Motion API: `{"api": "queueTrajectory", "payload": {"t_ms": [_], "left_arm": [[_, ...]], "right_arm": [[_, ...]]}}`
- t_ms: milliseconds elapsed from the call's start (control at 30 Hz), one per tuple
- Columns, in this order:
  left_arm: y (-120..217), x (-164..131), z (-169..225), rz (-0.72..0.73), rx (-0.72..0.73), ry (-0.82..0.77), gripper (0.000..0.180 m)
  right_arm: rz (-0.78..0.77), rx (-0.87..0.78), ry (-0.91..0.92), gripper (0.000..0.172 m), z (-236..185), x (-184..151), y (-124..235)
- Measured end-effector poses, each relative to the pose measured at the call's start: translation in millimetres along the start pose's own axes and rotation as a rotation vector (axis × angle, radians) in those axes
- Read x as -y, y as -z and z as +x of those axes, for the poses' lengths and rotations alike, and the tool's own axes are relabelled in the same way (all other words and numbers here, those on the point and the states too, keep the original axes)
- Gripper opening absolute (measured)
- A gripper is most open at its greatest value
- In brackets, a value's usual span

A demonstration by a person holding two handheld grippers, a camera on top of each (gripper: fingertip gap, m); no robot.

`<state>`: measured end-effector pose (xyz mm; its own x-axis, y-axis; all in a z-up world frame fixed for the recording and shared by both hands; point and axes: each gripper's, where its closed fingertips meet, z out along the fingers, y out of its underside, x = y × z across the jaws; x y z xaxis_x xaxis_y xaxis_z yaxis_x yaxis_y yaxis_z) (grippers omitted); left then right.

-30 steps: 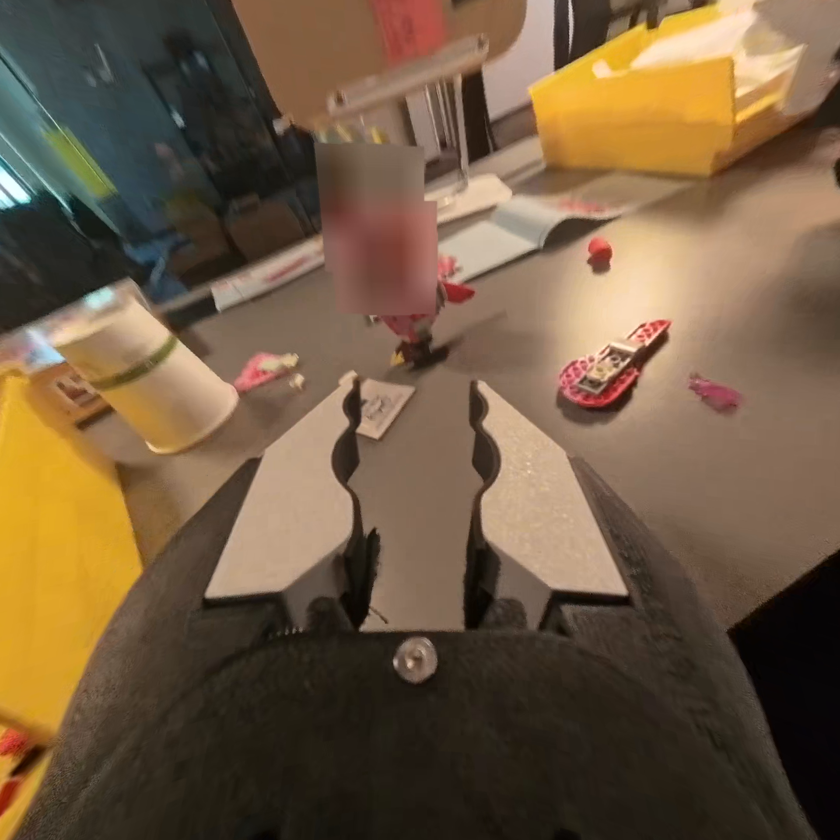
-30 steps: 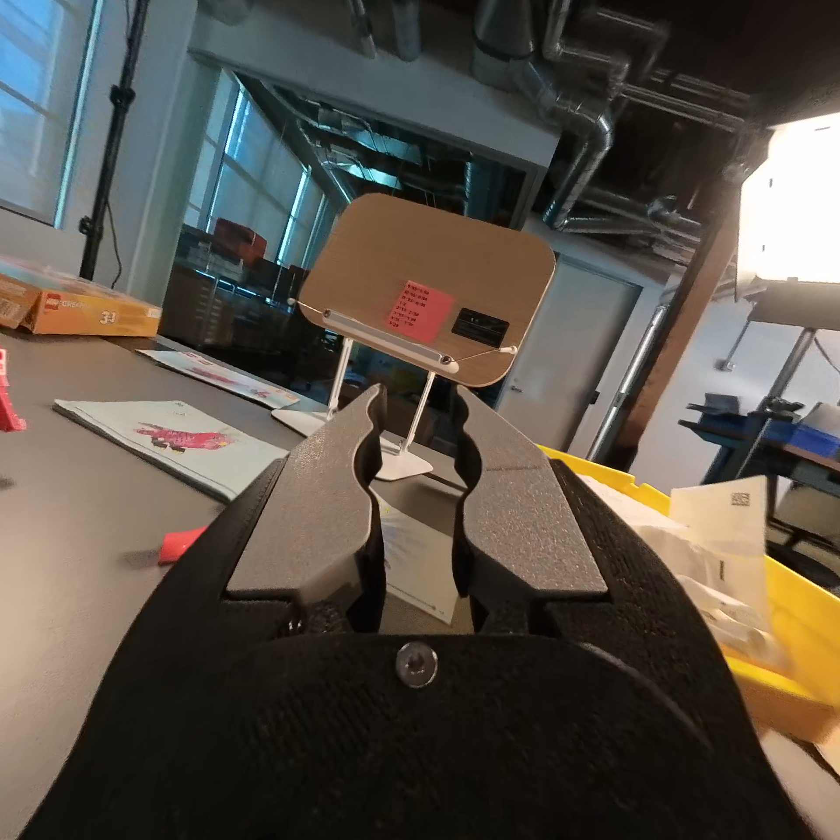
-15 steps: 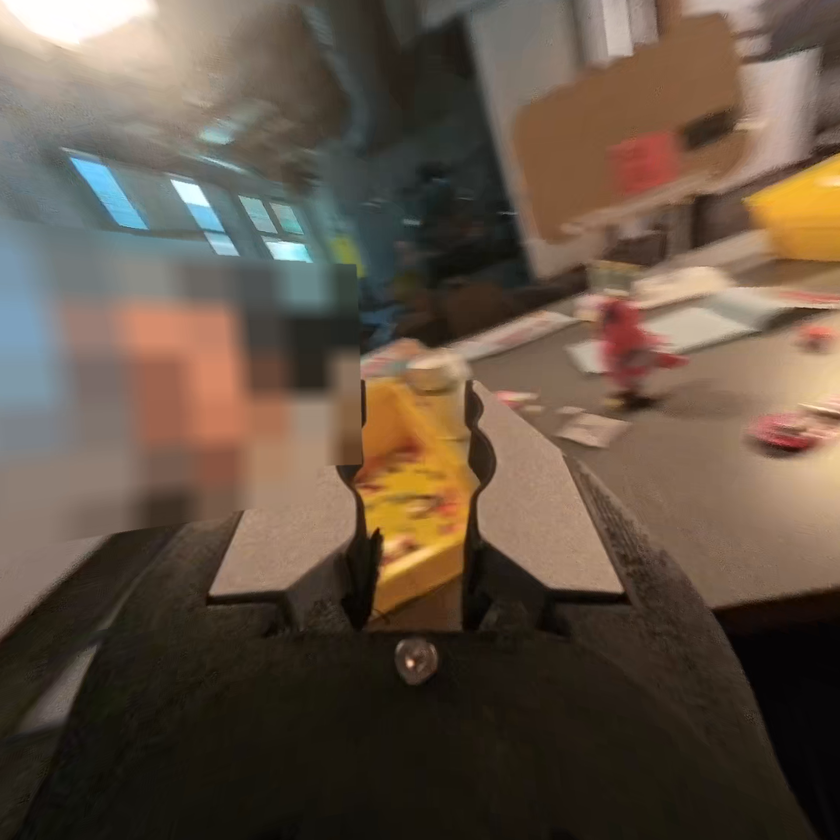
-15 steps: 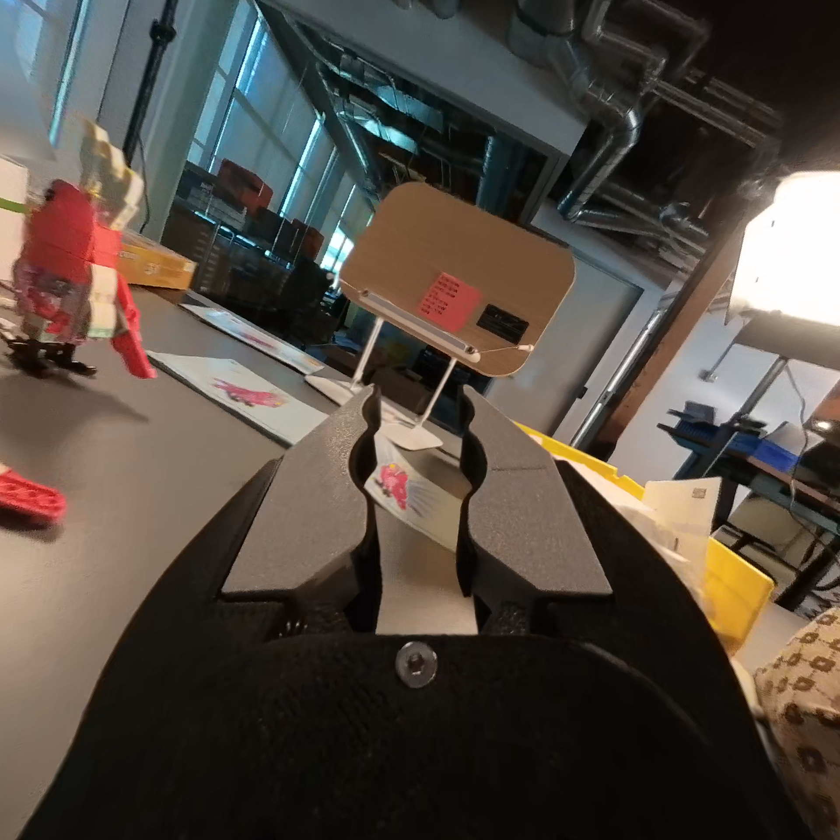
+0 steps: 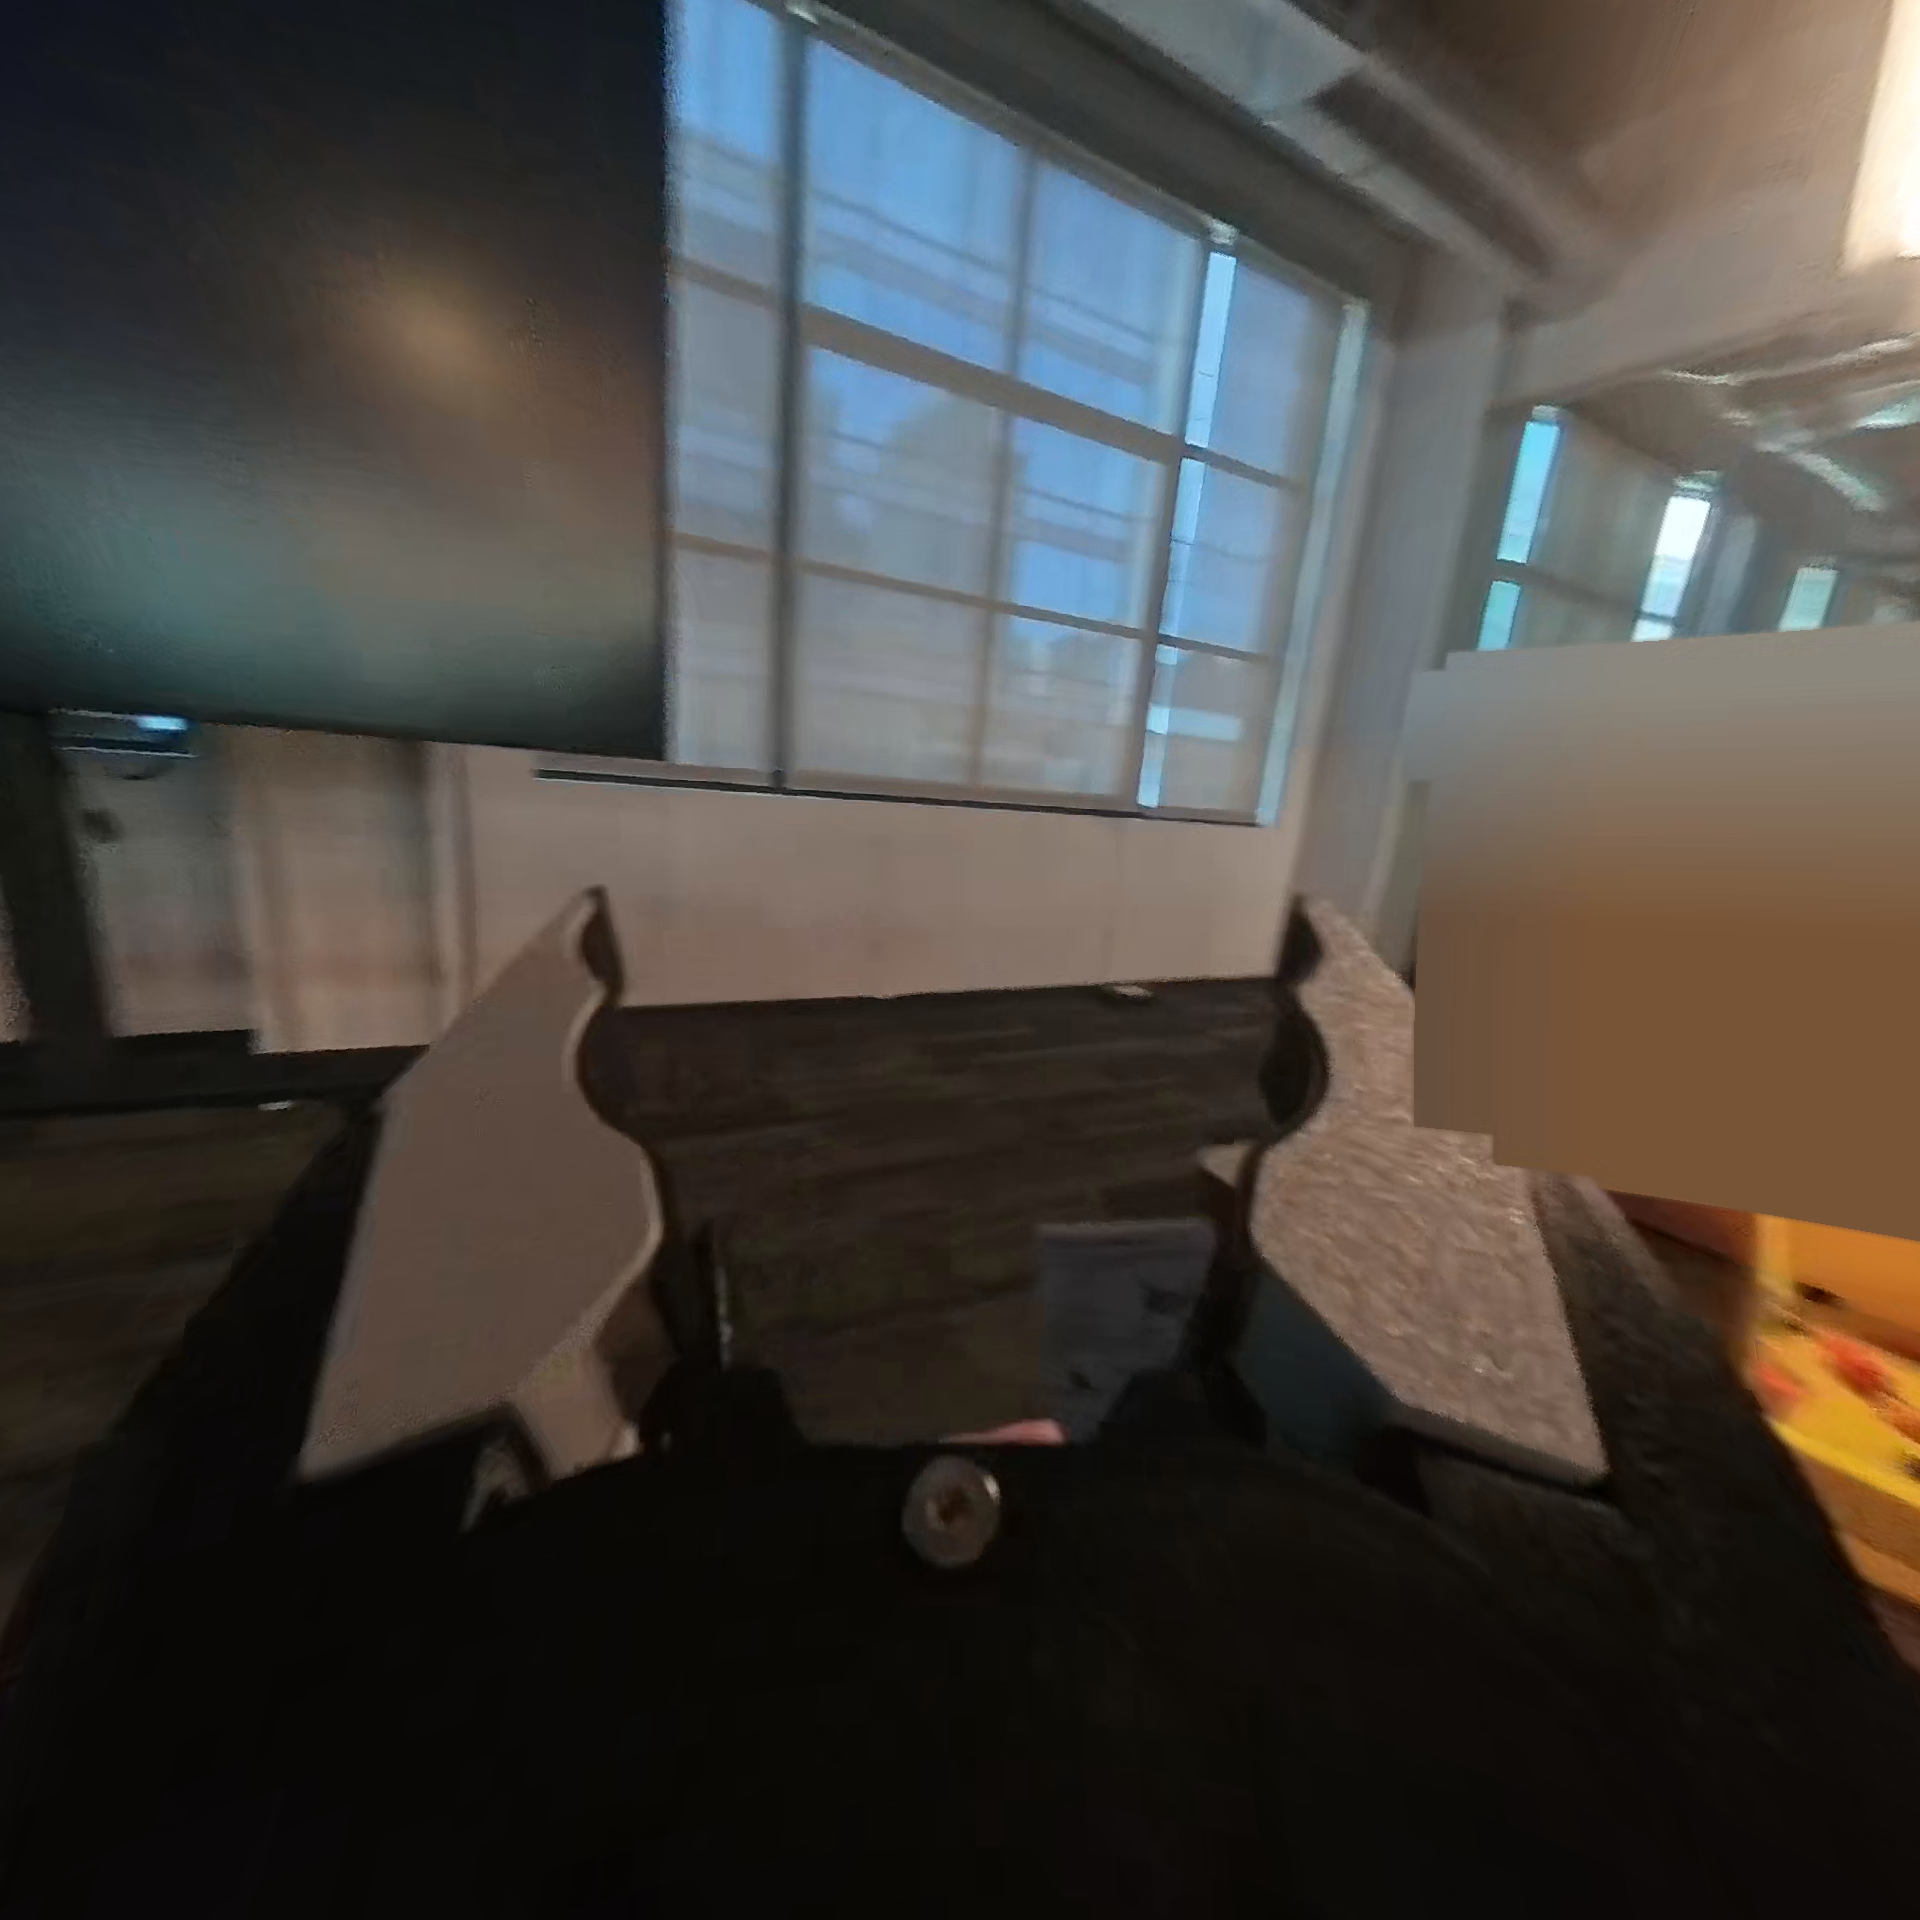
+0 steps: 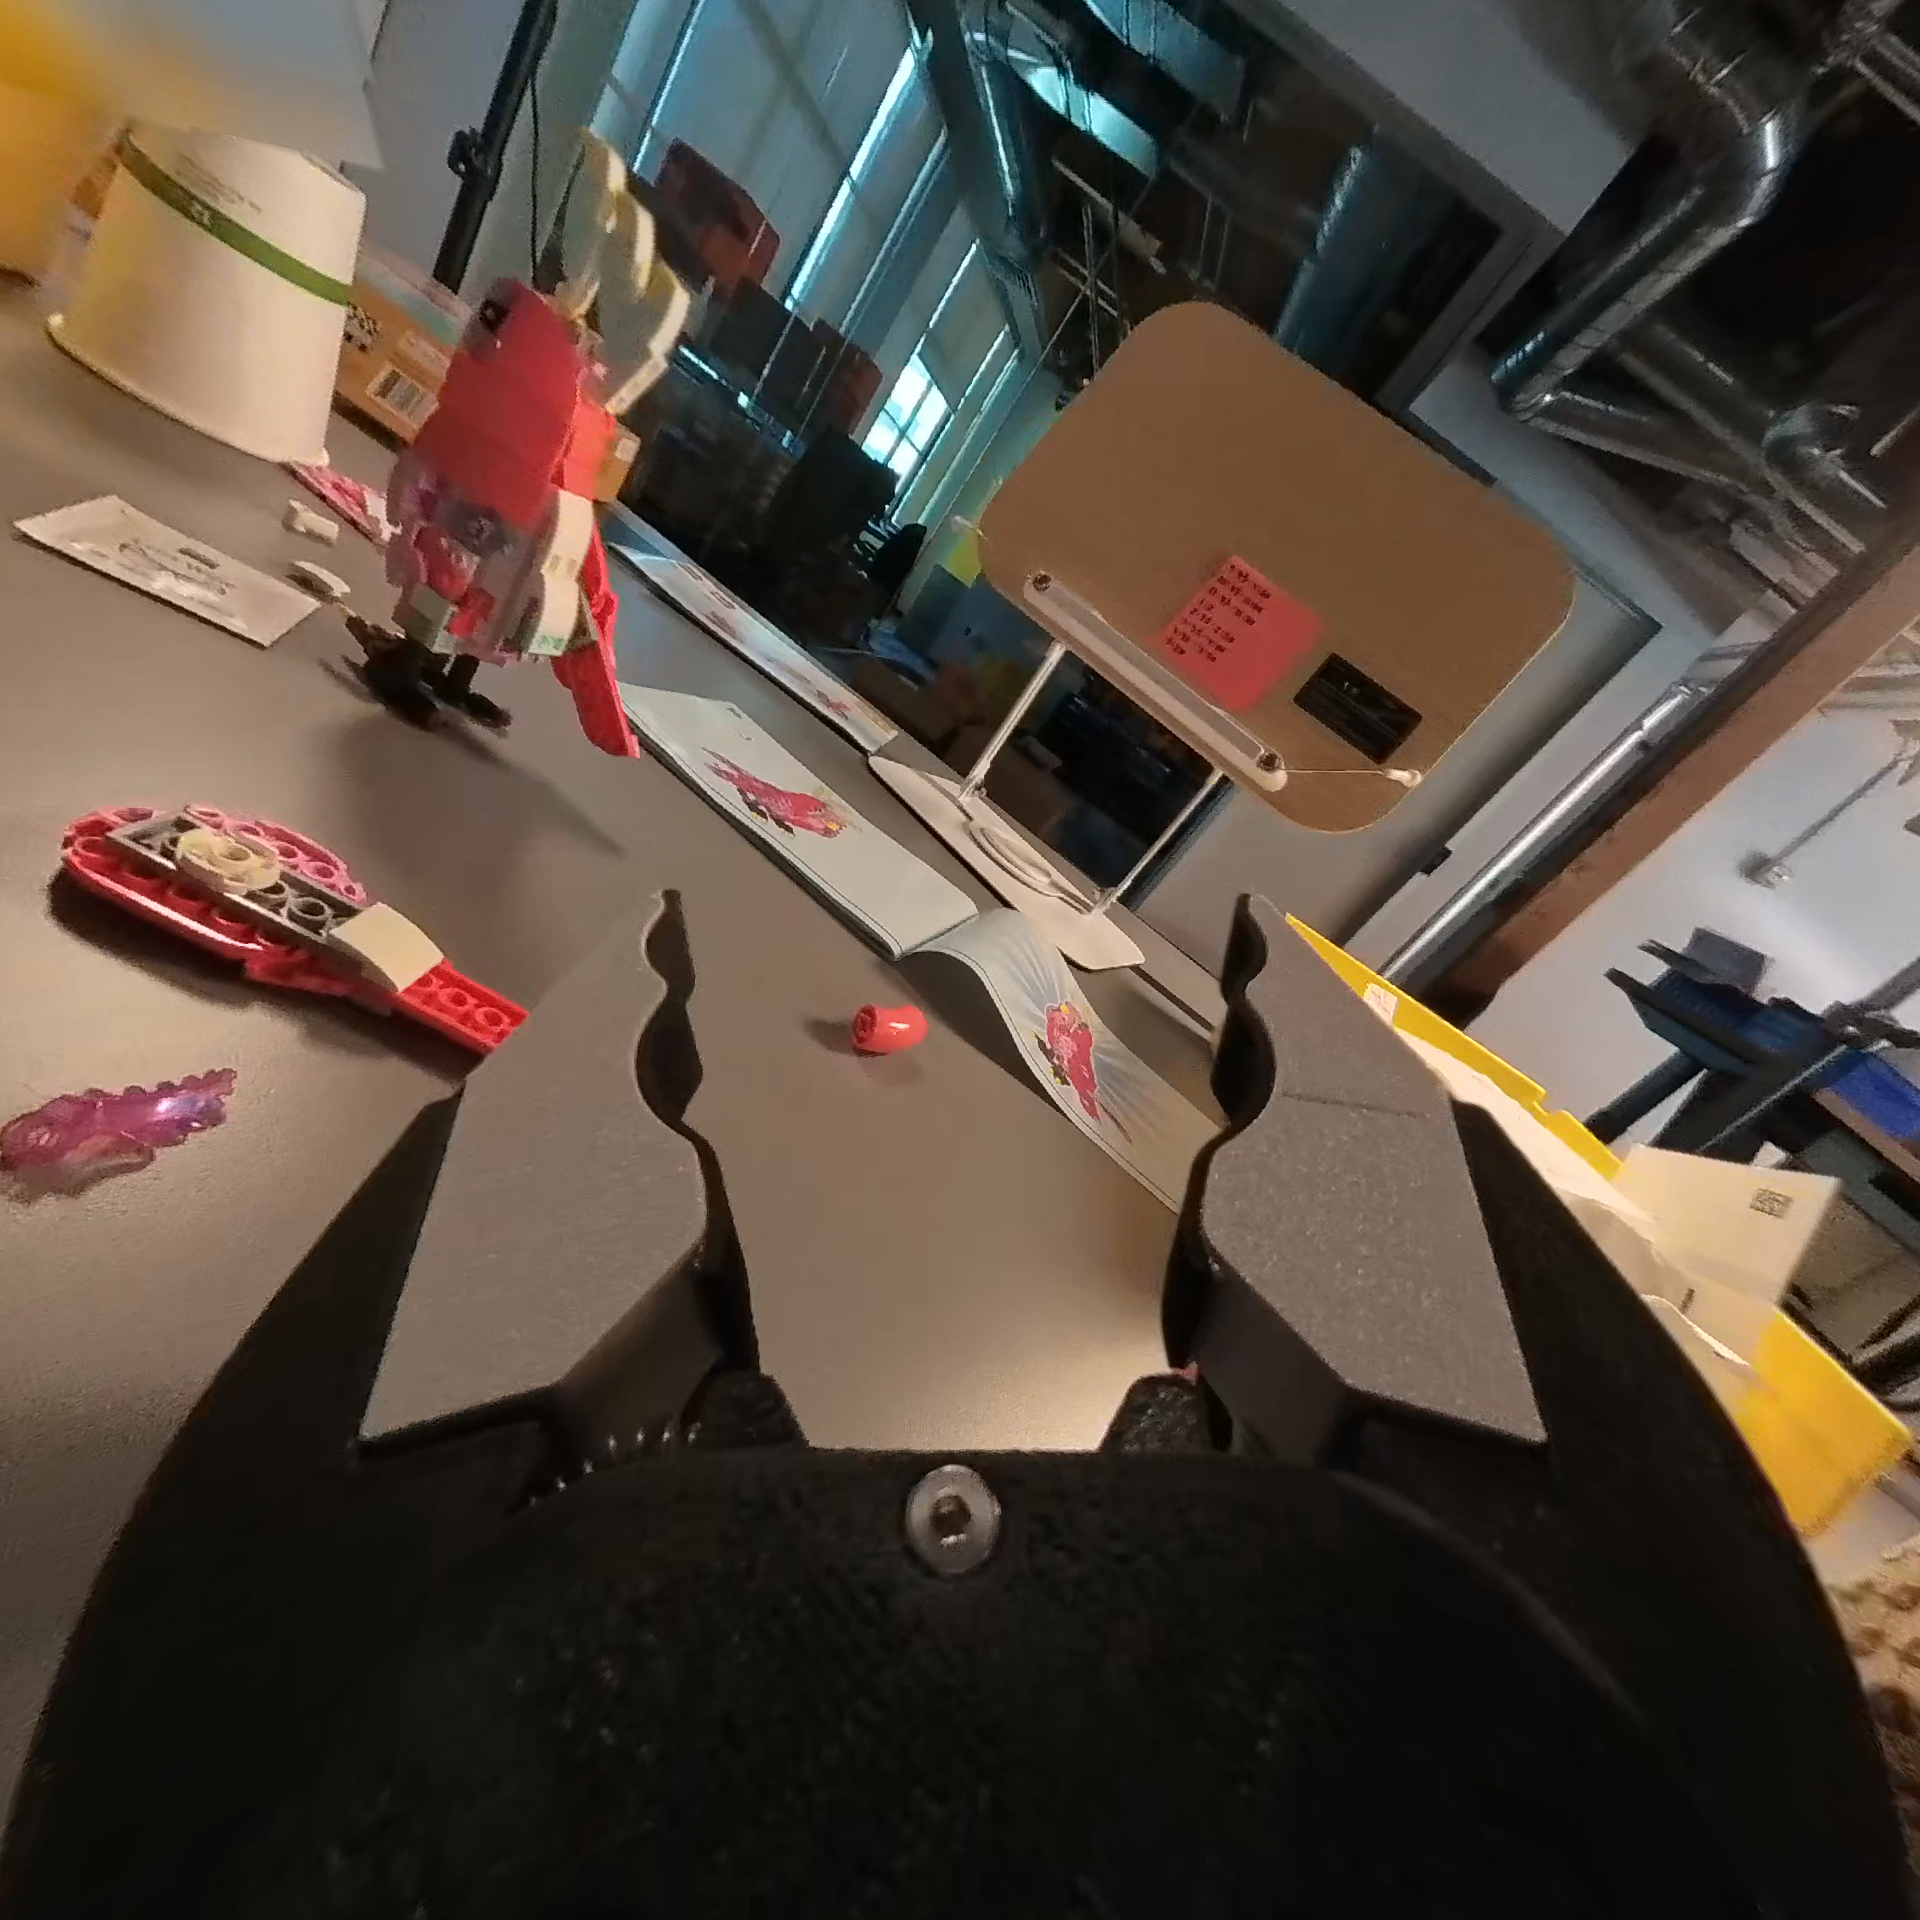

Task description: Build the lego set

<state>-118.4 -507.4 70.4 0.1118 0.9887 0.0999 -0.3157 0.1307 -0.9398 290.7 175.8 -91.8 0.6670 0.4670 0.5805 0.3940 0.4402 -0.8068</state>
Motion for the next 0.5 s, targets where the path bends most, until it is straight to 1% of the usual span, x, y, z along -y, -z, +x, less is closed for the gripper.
{"api": "queueTrajectory", "payload": {"t_ms": [33,100,133,200,300,400,500], "left_arm": [[0,-1,-14,0.006,0.066,-0.014,0.137],[-2,-6,-27,-0.017,0.119,-0.062,0.150],[-5,-8,-32,-0.023,0.131,-0.085,0.153],[-10,-12,-38,-0.038,0.136,-0.123,0.157],[-12,-14,-49,-0.053,0.150,-0.150,0.157],[-6,-19,-61,-0.056,0.166,-0.176,0.155],[6,-35,-76,-0.080,0.205,-0.233,0.153]], "right_arm": [[-0.009,-0.001,0.004,0.101,0,-1,-1],[-0.028,-0.010,0.008,0.099,0,-3,-3],[-0.037,-0.012,0.013,0.095,0,-5,-4],[-0.056,-0.009,0.035,0.092,-2,-7,-5],[-0.097,0.004,0.077,0.093,-8,-12,-10],[-0.139,0.014,0.097,0.093,-10,-18,-14],[-0.162,0.018,0.104,0.093,-11,-22,-17]]}}
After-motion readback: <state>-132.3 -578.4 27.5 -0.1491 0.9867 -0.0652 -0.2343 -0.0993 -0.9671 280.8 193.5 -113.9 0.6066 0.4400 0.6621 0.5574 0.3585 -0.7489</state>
